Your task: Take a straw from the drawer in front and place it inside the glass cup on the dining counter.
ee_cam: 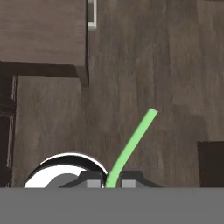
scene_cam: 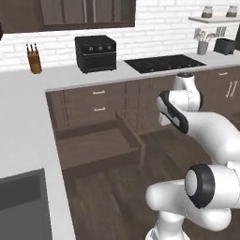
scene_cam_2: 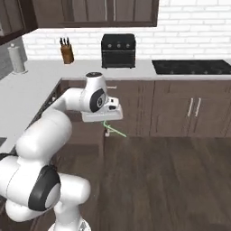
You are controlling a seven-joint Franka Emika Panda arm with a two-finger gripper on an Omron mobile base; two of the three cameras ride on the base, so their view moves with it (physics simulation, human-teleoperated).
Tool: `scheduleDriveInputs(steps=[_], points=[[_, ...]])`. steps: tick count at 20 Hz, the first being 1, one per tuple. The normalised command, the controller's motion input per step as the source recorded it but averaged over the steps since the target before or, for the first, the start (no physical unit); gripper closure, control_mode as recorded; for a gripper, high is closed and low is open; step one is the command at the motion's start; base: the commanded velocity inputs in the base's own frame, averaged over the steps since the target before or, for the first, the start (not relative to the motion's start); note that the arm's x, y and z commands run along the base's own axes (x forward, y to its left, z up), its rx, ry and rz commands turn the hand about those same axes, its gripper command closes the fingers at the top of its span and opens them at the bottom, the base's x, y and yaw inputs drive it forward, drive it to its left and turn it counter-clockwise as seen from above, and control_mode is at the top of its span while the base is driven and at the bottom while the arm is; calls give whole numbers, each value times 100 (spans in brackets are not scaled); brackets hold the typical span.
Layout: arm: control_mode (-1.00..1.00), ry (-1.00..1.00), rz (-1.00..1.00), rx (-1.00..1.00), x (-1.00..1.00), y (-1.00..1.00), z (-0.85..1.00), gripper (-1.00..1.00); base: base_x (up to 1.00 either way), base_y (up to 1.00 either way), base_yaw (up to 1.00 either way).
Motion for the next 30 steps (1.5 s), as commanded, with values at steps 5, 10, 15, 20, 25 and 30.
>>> scheduleDriveInputs(steps=[5, 10, 15, 20, 25, 30], points=[[100, 0, 0, 0, 0, 0, 0, 100, 0, -20, -91], [100, 0, 0, 0, 0, 0, 0, 100, 0, -30, -87], [100, 0, 0, 0, 0, 0, 0, 100, 10, -12, -78], [100, 0, 0, 0, 0, 0, 0, 100, 77, 0, -54], [100, 0, 0, 0, 0, 0, 0, 100, 100, 4, -35], [100, 0, 0, 0, 0, 0, 0, 100, 100, 18, -28]])
